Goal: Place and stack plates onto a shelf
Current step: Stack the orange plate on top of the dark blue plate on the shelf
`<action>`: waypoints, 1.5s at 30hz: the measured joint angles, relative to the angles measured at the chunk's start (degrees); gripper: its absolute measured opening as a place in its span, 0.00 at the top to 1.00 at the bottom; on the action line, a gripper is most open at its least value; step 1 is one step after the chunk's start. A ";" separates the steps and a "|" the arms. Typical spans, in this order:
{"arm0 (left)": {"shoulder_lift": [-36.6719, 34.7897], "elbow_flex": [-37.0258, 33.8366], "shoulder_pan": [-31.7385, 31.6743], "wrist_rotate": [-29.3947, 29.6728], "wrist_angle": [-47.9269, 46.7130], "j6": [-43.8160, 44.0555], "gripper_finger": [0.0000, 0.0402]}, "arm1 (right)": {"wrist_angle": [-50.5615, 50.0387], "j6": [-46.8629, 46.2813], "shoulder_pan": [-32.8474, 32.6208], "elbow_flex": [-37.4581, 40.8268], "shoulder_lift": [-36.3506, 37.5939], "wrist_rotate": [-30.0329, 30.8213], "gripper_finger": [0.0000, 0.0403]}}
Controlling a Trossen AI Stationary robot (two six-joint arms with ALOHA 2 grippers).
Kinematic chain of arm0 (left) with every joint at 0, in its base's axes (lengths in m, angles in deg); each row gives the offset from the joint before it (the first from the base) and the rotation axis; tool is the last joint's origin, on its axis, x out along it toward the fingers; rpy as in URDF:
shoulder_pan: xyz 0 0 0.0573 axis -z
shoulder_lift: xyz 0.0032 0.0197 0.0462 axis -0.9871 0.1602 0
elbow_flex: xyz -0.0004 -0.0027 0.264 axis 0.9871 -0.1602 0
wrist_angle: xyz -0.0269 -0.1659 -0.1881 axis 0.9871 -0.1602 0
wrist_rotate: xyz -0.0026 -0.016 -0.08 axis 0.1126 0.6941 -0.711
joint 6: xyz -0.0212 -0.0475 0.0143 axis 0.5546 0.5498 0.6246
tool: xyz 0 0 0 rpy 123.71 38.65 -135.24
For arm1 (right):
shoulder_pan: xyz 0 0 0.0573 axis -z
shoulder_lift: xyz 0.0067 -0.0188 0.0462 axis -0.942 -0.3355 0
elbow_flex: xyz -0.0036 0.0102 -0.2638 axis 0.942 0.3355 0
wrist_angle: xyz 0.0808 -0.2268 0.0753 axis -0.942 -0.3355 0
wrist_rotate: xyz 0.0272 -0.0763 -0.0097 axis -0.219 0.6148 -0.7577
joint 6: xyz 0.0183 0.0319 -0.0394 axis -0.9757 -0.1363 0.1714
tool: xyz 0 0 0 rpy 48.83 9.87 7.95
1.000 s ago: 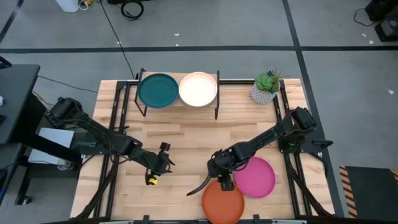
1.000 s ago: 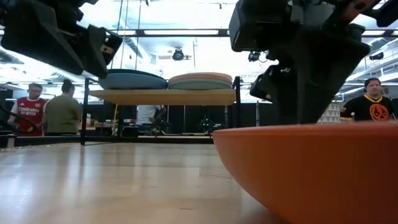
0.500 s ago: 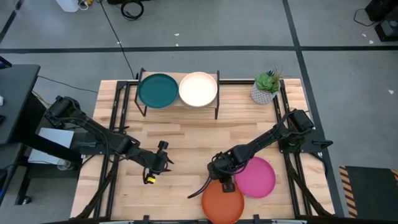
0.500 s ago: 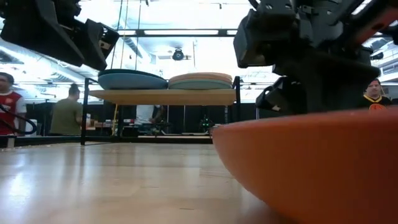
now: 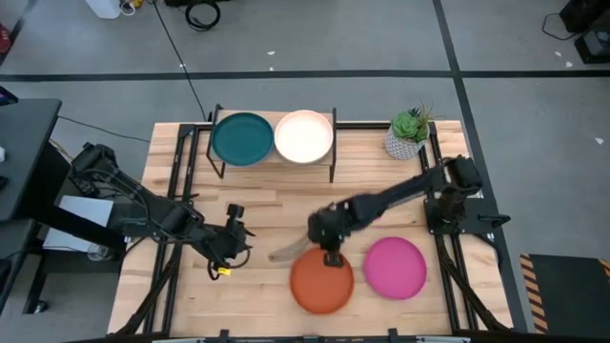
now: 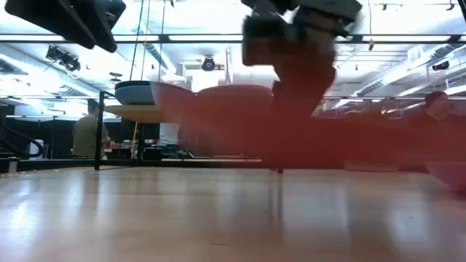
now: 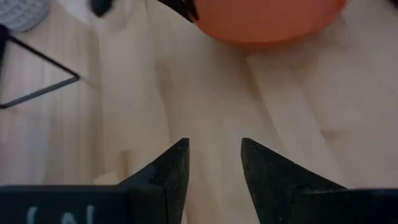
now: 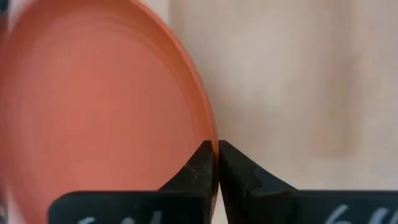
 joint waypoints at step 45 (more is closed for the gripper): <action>-1.13 -13.66 12.68 15.71 17.12 13.00 0.62 | 11.98 6.90 40.55 -49.77 -19.08 -10.23 0.95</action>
